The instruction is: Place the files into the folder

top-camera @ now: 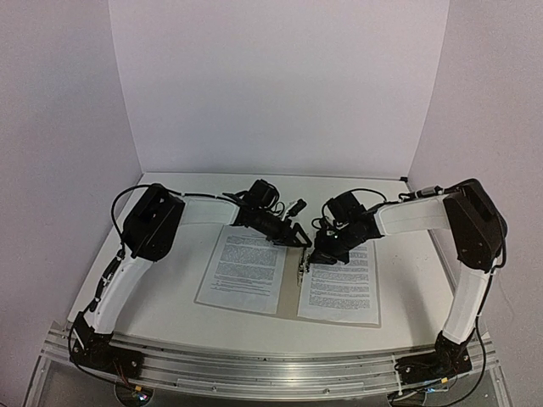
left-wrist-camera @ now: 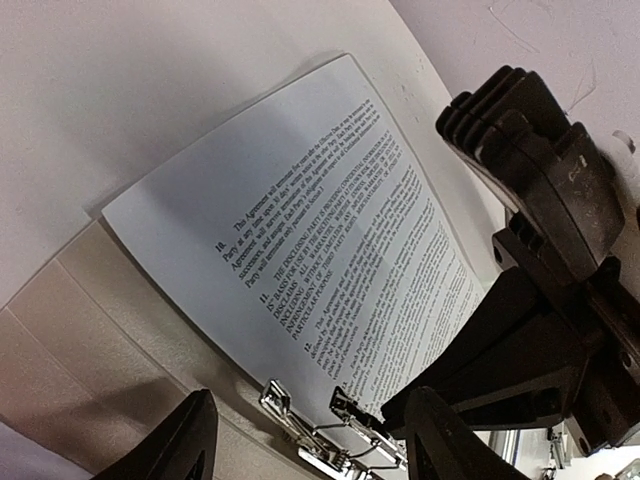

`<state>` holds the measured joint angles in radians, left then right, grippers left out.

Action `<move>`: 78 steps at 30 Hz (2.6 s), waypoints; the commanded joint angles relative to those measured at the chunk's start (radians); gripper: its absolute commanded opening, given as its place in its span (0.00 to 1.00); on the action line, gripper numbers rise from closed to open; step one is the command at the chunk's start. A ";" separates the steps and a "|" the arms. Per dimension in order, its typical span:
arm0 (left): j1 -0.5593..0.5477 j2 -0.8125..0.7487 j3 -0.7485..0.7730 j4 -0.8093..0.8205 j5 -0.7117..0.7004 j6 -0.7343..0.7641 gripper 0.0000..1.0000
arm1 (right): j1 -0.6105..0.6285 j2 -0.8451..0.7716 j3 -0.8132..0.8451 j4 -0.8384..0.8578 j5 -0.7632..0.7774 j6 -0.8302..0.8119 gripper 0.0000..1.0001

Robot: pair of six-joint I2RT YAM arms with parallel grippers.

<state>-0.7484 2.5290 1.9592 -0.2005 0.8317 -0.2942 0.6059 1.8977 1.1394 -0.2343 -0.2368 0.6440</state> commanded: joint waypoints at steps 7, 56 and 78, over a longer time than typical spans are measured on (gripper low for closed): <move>-0.008 0.056 0.071 0.072 0.040 -0.058 0.62 | -0.043 -0.158 -0.003 -0.095 0.036 0.015 0.00; -0.102 -0.259 -0.052 -0.320 0.203 0.510 0.60 | -0.151 -0.158 -0.147 -0.100 0.126 0.015 0.00; -0.020 -0.664 -0.636 -0.125 -0.291 0.871 0.79 | -0.039 -0.272 -0.035 -0.181 0.148 0.200 0.56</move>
<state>-0.7645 1.9071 1.3407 -0.4524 0.5950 0.6061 0.5895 1.7137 1.1405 -0.3484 -0.2422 0.7856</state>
